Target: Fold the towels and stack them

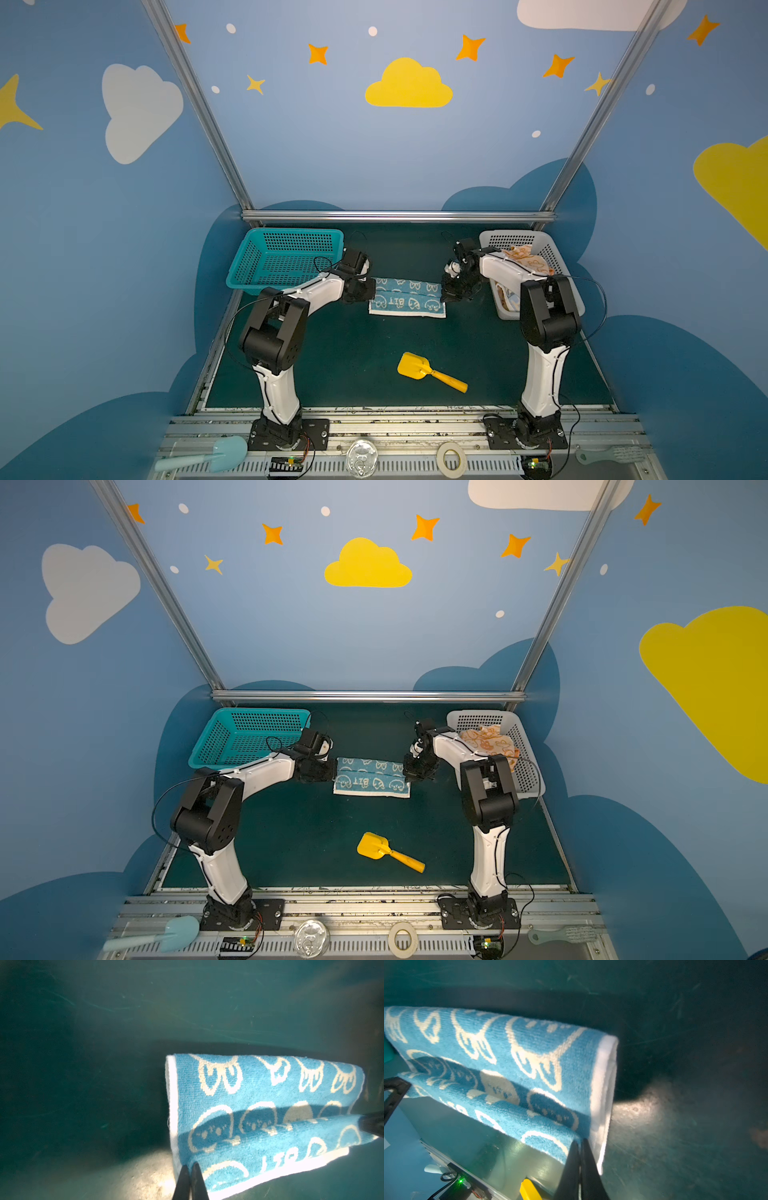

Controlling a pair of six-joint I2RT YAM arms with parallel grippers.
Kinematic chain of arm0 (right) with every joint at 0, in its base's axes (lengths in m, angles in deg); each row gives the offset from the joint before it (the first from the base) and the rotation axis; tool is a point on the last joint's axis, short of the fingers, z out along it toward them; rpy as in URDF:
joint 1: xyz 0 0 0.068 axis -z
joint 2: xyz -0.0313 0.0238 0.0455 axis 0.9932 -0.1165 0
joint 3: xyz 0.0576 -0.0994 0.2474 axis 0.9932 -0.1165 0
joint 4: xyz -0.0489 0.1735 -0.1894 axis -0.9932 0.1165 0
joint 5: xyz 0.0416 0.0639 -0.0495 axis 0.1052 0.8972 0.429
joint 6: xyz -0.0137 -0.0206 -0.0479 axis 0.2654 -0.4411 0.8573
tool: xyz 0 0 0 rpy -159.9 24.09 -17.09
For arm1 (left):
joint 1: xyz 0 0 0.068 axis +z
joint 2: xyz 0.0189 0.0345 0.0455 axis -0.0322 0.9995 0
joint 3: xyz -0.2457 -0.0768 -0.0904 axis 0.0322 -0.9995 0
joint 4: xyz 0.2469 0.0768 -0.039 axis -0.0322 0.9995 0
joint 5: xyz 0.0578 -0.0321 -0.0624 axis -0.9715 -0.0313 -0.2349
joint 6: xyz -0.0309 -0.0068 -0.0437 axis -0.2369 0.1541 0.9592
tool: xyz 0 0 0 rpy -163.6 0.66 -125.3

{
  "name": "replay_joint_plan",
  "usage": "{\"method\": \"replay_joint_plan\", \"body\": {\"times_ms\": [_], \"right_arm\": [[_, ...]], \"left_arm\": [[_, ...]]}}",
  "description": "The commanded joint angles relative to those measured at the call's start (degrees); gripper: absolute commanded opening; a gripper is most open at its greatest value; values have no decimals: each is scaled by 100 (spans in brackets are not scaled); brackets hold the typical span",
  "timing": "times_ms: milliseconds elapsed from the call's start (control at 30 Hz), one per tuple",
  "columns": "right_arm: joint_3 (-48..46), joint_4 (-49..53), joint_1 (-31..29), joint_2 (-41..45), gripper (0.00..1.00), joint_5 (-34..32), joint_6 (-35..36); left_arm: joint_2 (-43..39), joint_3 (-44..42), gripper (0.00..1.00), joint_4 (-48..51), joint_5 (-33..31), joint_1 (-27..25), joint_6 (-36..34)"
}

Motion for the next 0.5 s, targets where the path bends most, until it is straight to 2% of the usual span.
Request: {"method": "replay_joint_plan", "body": {"times_ms": [0,133,200,400,433,467], "right_arm": [[48,98,22,-131,0,-235,-3],[71,111,35,-179,2,-248,10],[38,68,34,-175,7,-194,19],[28,57,20,12,27,-79,-15],[28,67,12,90,32,-72,-17],[25,87,4,178,38,-87,-17]], "left_arm": [[11,-115,3,-153,24,66,41],[18,-163,4,-213,158,45,57],[-12,-182,12,-235,223,12,51],[-367,-243,23,-281,360,-184,61],[-447,-253,31,-284,422,-233,64],[-520,-236,34,-268,447,-275,69]]}}
